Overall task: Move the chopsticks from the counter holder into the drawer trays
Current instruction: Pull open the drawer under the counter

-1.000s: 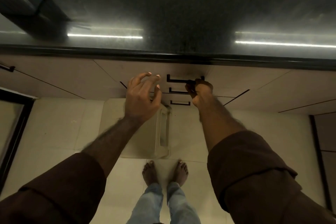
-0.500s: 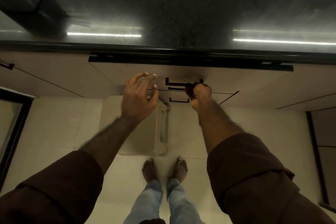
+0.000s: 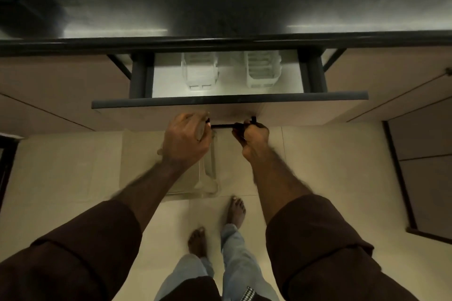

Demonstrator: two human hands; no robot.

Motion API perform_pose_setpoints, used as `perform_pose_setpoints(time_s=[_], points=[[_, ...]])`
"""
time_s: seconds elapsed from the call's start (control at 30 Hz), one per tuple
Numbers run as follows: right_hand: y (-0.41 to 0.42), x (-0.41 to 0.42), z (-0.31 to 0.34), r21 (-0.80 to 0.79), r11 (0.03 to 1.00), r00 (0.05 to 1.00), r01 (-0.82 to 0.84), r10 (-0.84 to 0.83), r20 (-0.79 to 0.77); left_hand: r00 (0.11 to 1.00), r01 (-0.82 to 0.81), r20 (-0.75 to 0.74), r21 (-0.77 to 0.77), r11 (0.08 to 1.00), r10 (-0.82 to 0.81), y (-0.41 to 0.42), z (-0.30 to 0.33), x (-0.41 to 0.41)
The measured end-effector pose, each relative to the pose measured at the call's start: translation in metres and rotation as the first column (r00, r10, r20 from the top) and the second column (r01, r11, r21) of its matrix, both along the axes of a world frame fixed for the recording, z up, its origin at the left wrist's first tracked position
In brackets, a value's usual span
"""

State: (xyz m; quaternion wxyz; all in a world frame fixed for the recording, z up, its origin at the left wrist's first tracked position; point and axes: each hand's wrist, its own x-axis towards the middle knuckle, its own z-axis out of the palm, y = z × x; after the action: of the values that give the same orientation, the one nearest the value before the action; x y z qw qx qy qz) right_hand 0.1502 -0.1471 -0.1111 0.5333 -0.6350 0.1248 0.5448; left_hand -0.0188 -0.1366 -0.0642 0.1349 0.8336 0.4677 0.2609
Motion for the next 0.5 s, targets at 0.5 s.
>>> perform_pose_setpoints(time_s=[0.5], points=[[-0.11,-0.034,0.004,-0.12,0.992,0.98,-0.045,0.067,0.187,0.998,0.061,0.032,-0.013,0.998,-0.061,-0.097,0.003,-0.096]])
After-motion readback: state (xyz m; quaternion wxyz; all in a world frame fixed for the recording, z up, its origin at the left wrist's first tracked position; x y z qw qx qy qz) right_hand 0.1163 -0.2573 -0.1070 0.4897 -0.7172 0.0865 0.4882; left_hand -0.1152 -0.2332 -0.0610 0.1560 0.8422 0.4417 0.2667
